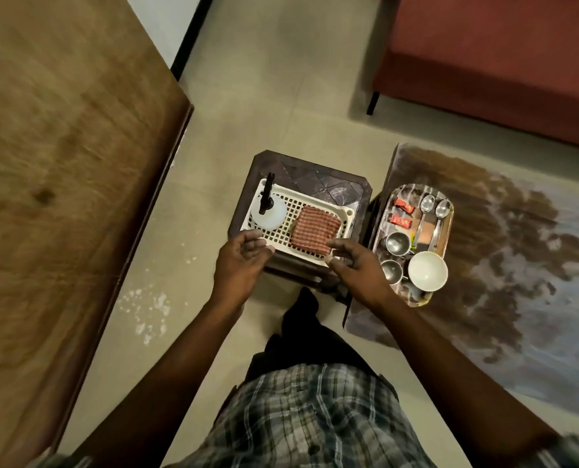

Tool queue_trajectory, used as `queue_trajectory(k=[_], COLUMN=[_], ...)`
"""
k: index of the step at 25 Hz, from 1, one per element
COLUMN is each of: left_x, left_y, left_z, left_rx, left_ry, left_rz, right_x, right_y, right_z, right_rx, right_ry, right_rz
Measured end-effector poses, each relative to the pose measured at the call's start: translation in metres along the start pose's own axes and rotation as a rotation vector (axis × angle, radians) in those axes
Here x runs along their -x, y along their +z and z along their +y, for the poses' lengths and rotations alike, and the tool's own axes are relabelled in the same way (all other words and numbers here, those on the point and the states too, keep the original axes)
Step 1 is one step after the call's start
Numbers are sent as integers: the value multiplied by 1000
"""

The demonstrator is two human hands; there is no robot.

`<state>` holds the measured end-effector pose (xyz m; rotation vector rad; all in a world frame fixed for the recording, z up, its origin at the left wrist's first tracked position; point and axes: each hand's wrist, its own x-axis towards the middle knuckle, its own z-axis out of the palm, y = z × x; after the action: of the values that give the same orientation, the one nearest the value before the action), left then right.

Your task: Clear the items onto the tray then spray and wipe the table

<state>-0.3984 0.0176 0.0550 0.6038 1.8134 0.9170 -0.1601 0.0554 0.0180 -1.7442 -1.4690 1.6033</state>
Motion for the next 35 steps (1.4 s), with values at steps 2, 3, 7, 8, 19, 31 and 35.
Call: queue_trajectory(k=[2, 3, 7, 8, 19, 31, 35], left_x=[-30, -47, -114, -128, -202, -89, -4], left_y=[5, 7, 10, 10, 28, 45, 83], left_z=[-3, -5, -20, -23, 0, 126, 147], left_rx=[-136, -227, -518, -582, -651, -427, -430], left_ry=[74, 116, 153, 157, 419, 712, 760], left_rz=[89, 131, 62, -8, -464, -736, -874], right_x=[-33, -50, -117, -129, -152, 36, 117], right_y=[5, 8, 17, 20, 54, -2, -30], right_z=[-2, -3, 2, 4, 20, -62, -42], right_rx=[80, 133, 399, 473, 794, -1227, -1369], right_ry=[-16, -8, 32, 42, 169, 137, 43], right_rz=[-3, -19, -49, -56, 33, 587, 704])
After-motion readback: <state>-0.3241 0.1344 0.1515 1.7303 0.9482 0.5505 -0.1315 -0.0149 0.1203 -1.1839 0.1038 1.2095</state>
